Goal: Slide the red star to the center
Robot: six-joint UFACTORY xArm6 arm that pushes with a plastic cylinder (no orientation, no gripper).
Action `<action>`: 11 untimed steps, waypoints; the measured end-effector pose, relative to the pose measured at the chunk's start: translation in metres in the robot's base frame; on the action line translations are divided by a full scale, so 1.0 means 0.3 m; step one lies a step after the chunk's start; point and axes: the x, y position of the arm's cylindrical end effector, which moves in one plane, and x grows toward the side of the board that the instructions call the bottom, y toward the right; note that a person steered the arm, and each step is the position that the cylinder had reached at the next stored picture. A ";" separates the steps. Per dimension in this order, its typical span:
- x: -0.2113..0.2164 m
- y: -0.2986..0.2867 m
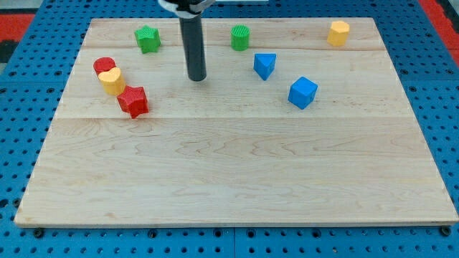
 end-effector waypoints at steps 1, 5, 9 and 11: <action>0.042 -0.151; 0.556 -0.269; 0.330 -0.428; 0.221 -0.406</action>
